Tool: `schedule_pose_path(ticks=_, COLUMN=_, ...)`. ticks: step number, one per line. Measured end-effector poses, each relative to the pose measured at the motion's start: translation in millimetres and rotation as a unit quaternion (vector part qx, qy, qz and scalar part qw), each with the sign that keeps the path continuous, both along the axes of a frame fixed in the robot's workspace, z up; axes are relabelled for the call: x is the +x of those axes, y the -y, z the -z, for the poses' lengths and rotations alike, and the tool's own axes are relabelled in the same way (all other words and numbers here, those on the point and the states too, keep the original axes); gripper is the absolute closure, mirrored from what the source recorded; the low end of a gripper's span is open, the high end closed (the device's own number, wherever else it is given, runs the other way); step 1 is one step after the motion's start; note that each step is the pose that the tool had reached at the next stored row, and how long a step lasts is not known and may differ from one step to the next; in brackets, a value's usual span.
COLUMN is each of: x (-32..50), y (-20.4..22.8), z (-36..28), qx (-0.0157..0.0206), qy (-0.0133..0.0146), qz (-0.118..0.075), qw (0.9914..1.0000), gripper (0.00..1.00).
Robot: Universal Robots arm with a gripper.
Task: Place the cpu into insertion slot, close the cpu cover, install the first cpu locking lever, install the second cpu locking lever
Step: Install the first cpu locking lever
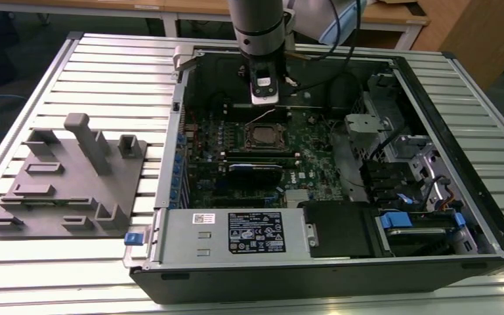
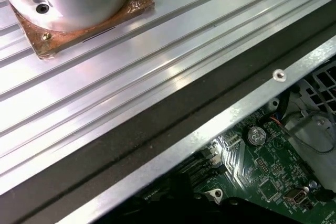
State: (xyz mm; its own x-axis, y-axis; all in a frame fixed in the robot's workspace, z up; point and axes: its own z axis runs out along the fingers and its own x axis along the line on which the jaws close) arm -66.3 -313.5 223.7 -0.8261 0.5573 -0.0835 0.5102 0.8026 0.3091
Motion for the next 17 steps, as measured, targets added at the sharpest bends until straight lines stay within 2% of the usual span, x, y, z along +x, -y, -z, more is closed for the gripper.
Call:
schedule_pose_path(ticks=6, x=0.0, y=0.8, z=-5.9, qx=0.0005, qy=0.0004, qz=0.0, qw=1.0, gripper=0.89)
schedule_pose_path(ticks=12, x=-0.4, y=7.6, z=-6.1, qx=0.0004, qy=0.0031, qz=0.0, qw=1.0, gripper=0.89)
schedule_pose_path(ticks=17, x=-1.0, y=10.7, z=-5.7, qx=0.0004, qy=0.0055, qz=0.0, qw=0.99998, gripper=0.89)
